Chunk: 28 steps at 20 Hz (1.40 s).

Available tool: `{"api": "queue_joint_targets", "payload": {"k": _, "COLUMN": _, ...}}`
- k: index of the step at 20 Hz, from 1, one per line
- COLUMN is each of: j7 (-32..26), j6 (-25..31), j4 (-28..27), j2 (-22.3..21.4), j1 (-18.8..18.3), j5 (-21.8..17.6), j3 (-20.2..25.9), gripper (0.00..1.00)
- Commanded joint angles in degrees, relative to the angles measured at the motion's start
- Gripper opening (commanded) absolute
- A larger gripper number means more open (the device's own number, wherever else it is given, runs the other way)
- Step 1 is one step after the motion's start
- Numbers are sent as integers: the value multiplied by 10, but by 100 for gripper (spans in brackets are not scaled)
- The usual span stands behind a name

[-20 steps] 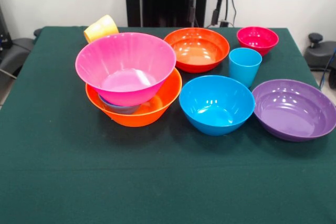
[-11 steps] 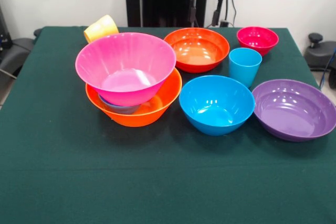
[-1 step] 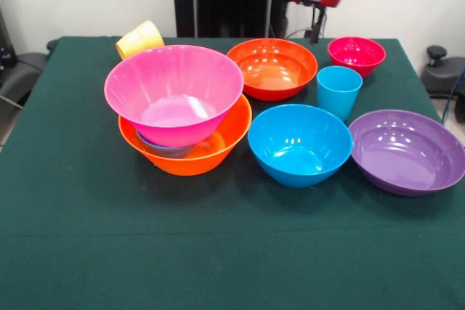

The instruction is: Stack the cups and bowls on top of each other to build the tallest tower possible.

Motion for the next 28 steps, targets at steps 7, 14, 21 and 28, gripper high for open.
{"api": "queue_joint_targets", "payload": {"k": 7, "j7": 131, "j6": -31, "j4": -63, "j2": 72, "j1": 77, "j5": 85, "j3": -8, "gripper": 100}}
{"api": "queue_joint_targets", "payload": {"k": 14, "j7": 138, "j6": -47, "j4": -70, "j2": 93, "j1": 92, "j5": 94, "j3": -14, "gripper": 100}}
{"api": "queue_joint_targets", "payload": {"k": 21, "j7": 133, "j6": -76, "j4": -78, "j2": 119, "j1": 89, "j5": 93, "j3": -13, "gripper": 100}}
{"api": "queue_joint_targets", "payload": {"k": 28, "j7": 120, "j6": -123, "j4": -103, "j2": 172, "j1": 78, "j5": 83, "j3": -18, "gripper": 100}}
